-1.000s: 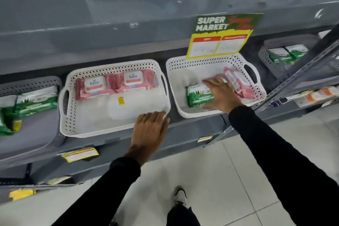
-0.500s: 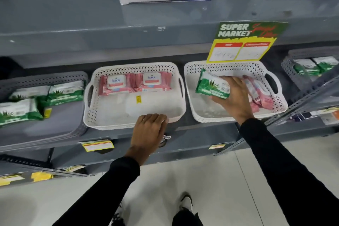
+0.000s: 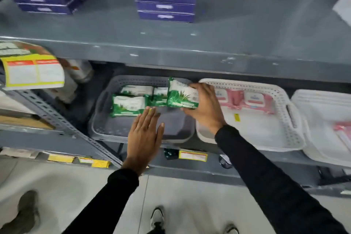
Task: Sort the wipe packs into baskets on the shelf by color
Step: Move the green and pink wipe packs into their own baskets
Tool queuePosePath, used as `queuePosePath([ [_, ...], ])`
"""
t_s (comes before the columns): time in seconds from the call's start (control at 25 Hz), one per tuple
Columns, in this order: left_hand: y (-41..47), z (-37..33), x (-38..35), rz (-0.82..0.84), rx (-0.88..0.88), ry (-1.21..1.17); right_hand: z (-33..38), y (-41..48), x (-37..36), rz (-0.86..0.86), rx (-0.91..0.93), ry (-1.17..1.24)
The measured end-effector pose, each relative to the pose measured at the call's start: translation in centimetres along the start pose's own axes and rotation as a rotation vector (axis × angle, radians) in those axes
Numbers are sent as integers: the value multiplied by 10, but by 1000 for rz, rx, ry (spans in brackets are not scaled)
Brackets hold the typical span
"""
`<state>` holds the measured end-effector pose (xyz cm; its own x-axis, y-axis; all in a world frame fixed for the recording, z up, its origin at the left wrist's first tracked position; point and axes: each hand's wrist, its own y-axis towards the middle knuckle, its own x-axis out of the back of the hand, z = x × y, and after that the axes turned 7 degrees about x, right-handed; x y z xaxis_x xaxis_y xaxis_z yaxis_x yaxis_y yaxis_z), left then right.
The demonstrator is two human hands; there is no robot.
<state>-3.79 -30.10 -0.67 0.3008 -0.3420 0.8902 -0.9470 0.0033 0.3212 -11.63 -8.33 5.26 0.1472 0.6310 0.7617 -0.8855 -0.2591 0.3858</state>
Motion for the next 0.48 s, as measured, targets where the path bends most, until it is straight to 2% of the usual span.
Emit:
queuePosePath([
  [0.12, -6, 45, -1, 26, 16, 99, 20, 20, -61, 104, 46, -168],
  [0.24, -10, 57, -10, 23, 5, 122, 22, 23, -99, 184, 14, -311],
  [0.36, -9, 53, -7, 0, 34, 87, 20, 18, -113, 239, -15, -401],
  [0.48, -8, 48, -2, -44, 46, 45, 22, 18, -101, 254, -6, -387],
])
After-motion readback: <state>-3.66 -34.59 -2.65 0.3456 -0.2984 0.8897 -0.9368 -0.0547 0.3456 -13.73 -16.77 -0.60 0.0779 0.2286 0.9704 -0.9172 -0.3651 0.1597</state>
